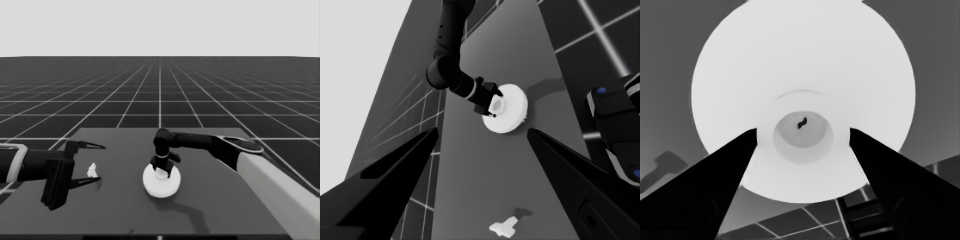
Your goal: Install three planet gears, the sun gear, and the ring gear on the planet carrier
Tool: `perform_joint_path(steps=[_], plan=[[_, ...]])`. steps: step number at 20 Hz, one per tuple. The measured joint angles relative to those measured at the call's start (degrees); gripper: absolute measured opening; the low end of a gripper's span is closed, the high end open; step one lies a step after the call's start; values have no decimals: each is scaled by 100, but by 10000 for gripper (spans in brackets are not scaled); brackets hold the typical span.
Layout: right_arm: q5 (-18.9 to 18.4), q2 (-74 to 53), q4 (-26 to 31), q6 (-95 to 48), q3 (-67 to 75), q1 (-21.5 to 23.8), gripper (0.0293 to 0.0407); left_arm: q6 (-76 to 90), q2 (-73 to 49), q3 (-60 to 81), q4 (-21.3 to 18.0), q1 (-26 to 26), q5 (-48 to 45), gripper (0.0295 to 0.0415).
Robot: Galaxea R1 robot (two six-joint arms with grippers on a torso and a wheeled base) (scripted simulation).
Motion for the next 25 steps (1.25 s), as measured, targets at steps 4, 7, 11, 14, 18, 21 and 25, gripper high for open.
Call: perform_joint_path(steps=[4,7,11,14,18,21,25], plan=[[1,1,0,37,0,3,384,0,0,0,0,0,0,385],[1,1,0,42,0,4,385,0,0,0,0,0,0,385],[-346,-154,1062,-1507,611,1097,386,0,0,0,0,0,0,385],[-388,-120,1577,-2415,509,1690,385,0,0,0,0,0,0,385],[-397,-105,1692,-2648,451,1801,385,0,0,0,0,0,0,385],[1100,-4034,-1075,-6602,4951,-216,395,-4903,1013,-2048,-306,-279,4029,411],[1801,-7063,-2387,-8527,7384,-1465,385,-6405,2536,-5290,-2163,20,5495,386]])
